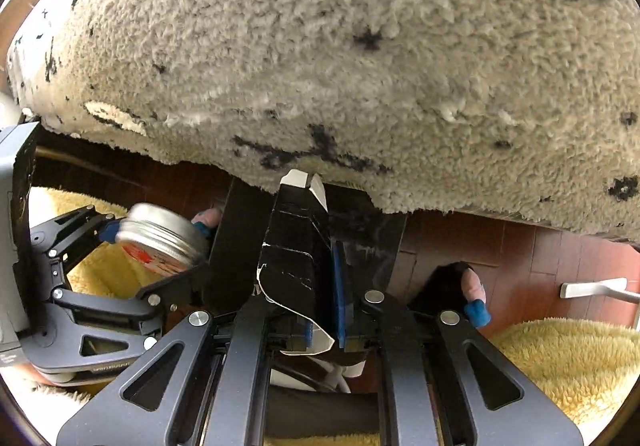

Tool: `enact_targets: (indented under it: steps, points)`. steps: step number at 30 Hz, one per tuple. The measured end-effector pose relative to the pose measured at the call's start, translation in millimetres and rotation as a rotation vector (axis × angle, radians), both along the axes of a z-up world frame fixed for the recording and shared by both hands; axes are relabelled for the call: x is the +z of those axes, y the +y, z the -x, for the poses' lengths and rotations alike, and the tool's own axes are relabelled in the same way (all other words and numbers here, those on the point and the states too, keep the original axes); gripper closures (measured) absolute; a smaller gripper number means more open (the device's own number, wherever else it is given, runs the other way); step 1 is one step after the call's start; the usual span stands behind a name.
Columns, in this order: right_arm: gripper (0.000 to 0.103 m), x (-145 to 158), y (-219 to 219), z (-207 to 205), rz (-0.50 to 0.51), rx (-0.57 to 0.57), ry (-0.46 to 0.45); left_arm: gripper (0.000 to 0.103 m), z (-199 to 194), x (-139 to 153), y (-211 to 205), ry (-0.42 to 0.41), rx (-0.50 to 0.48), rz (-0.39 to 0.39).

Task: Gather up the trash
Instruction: 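Carry the black carton and silver tin down to the bin beside the bed, then open both tools to drop the carton and tin into the bin, then grasp the green daisy tube with the right tool while the left tool grasps the large green Origins bottle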

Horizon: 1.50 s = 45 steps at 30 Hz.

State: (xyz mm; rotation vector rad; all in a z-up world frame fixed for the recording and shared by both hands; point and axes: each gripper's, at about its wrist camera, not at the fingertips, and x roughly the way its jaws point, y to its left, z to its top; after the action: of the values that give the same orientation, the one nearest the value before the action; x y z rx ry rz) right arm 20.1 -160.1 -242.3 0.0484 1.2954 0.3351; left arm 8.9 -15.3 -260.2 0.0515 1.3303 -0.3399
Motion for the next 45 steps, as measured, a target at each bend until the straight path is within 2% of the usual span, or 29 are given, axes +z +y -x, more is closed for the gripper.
enact_targets:
  steps: [3, 5, 6, 7, 8, 11, 14, 19, 24, 27, 32, 41, 45]
  points:
    - [0.091, -0.8, -2.1, -4.4, -0.002, -0.011, 0.013, 0.023, 0.2, -0.9, -1.9, -0.013, 0.001, -0.002]
    - [0.083, -2.6, -8.3, -5.6, -0.015, -0.021, 0.017, 0.022, -0.3, 2.8, -3.1, -0.020, 0.000, -0.007]
    - [0.073, -1.7, -11.0, -6.4, -0.016, -0.026, 0.011, 0.022, -0.5, 4.4, -2.8, -0.025, -0.001, -0.009]
    - [0.059, 0.0, -12.9, -6.8, -0.021, -0.029, 0.006, 0.021, -1.1, 6.1, -2.5, -0.029, 0.000, -0.010]
    - [0.053, 1.9, -13.8, -6.8, -0.026, -0.031, -0.001, 0.021, -0.5, 7.8, -2.4, -0.033, 0.001, -0.010]
    - [0.050, 10.0, -15.9, -5.7, -0.018, -0.032, -0.032, 0.021, -2.0, 16.5, -0.7, -0.051, 0.008, -0.013]
    - [0.043, 24.9, -19.3, -3.6, -0.004, -0.031, -0.090, 0.020, -0.6, 25.4, 8.3, -0.084, 0.022, -0.007]
    - [0.026, 63.5, -33.1, -1.1, 0.000, -0.050, -0.257, 0.018, -2.5, 54.7, 17.4, -0.171, 0.058, 0.004]
    - [0.025, 102.5, -53.3, -11.2, 0.040, -0.082, -0.414, 0.018, -9.0, 91.5, 22.2, -0.281, 0.061, -0.009]
    - [0.025, 120.1, -69.4, -24.9, 0.062, -0.120, -0.471, 0.016, -20.5, 113.5, 26.2, -0.352, 0.073, -0.043]
    - [0.025, 148.1, -85.5, -52.5, 0.109, -0.176, -0.557, 0.015, -45.5, 148.0, 40.3, -0.424, 0.111, -0.079]
    - [0.025, 187.9, -117.3, -136.1, 0.147, -0.251, -0.610, 0.015, -123.2, 192.8, 69.2, -0.492, 0.167, -0.128]
    - [0.025, 195.6, -122.4, -179.2, 0.160, -0.265, -0.605, 0.015, -167.5, 200.4, 83.2, -0.499, 0.219, -0.132]
